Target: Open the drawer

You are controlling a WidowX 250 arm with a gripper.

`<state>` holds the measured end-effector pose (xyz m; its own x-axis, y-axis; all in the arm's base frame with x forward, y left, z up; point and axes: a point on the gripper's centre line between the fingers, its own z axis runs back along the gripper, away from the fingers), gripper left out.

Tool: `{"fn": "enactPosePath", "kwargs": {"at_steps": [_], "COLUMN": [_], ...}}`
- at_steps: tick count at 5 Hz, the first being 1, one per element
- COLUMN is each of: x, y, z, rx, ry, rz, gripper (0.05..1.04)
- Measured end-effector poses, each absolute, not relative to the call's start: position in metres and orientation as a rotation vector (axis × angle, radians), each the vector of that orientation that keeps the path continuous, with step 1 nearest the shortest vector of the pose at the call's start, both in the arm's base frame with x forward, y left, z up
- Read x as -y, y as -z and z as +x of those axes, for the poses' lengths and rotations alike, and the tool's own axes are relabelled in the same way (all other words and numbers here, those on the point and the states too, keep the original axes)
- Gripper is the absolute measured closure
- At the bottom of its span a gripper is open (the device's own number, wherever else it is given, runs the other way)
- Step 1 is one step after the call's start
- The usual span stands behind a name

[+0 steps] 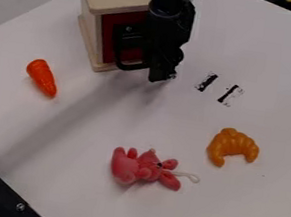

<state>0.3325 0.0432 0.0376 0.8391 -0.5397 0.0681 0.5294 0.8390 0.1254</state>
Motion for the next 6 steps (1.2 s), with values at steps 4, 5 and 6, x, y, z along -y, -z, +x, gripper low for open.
{"fn": "enactPosePath", "kwargs": {"at_steps": [4, 5, 6], "x": [-0.032, -0.021, -0.014], "y": [-0.036, -0.035, -0.034], "z": [0.318, 0.309, 0.302], "rx": [0.095, 0.092, 0.091], "ry": [0.636, 0.668, 0.685], "rz": [0.105, 0.099, 0.091], "gripper": [0.973, 0.973, 0.973]}}
